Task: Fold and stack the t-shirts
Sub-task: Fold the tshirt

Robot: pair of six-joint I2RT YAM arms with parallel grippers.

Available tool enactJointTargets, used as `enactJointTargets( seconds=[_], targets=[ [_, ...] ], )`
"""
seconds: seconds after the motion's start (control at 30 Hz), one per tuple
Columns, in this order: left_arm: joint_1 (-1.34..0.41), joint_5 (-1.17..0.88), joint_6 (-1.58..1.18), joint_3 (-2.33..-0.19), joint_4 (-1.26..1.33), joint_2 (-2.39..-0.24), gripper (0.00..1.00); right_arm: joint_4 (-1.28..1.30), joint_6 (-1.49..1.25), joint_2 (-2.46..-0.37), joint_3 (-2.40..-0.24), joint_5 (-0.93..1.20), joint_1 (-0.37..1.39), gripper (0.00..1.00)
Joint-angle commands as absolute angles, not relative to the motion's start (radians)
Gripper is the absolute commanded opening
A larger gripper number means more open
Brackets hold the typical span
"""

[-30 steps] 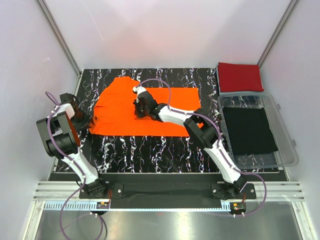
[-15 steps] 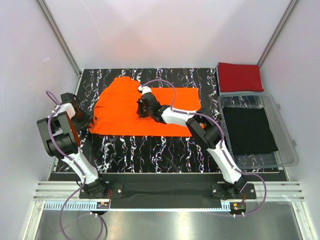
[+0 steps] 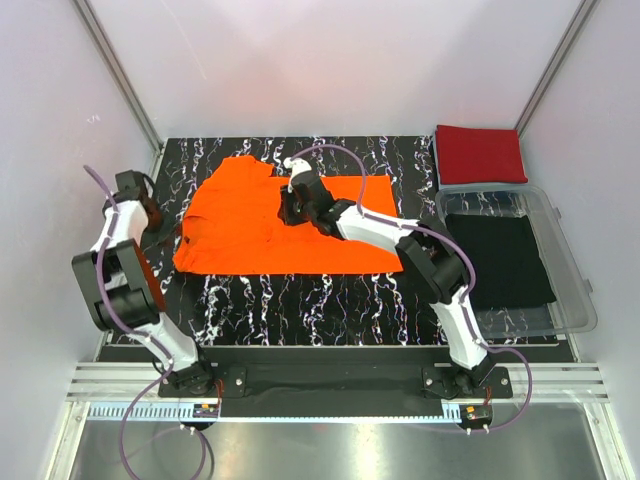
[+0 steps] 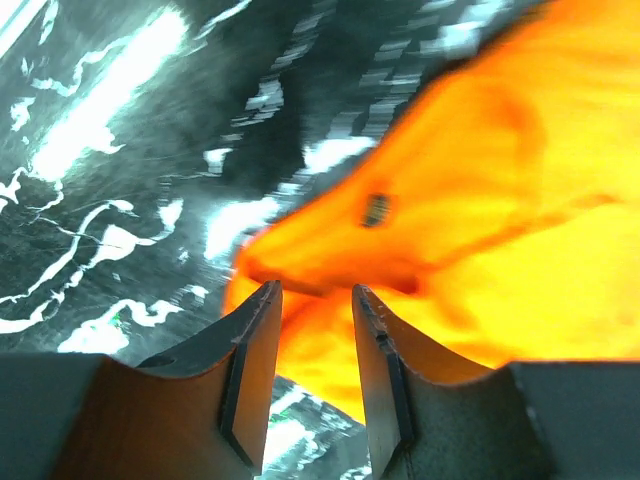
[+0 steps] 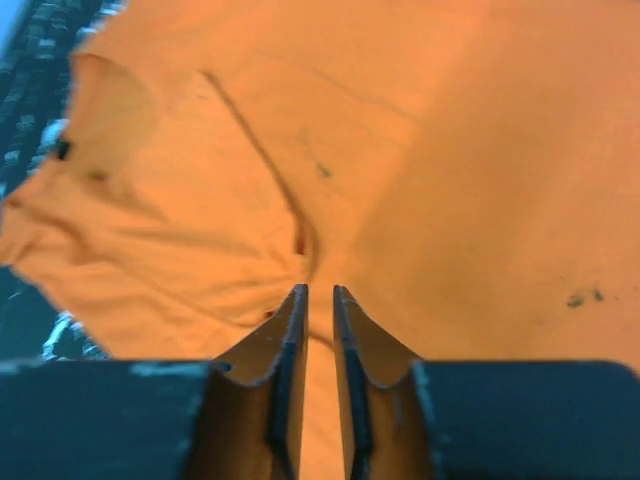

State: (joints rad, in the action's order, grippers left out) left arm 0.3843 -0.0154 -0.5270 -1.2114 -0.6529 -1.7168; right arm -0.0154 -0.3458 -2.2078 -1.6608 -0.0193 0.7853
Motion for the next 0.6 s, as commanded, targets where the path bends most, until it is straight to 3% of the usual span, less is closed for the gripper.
enactJointTargets(
  seconds=[0.0,0.2,0.37,0.57],
  targets=[
    [0.304,-0.052,-0.512,-1.253,-0.632,-1.611,0.40,-0.006,-0.316,-2.129,-1.660,0.069,0.784,0.20],
    [0.184,-0.192,-0.529,-1.163,-0.565,-1.586,0.40,0.034,-0.348,-2.216,-1.759,0.239,0.793,0.14],
    [0.153,-0.140,-0.549,-1.109,-0.549,-1.629,0.39,0.032,-0.377,-2.313,-1.844,0.391,0.793,0.18],
    [0.178,-0.063,-0.567,-1.089,-0.548,-1.764,0.38,0.031,-0.405,-2.430,-1.948,0.364,0.785,0.19]
  ],
)
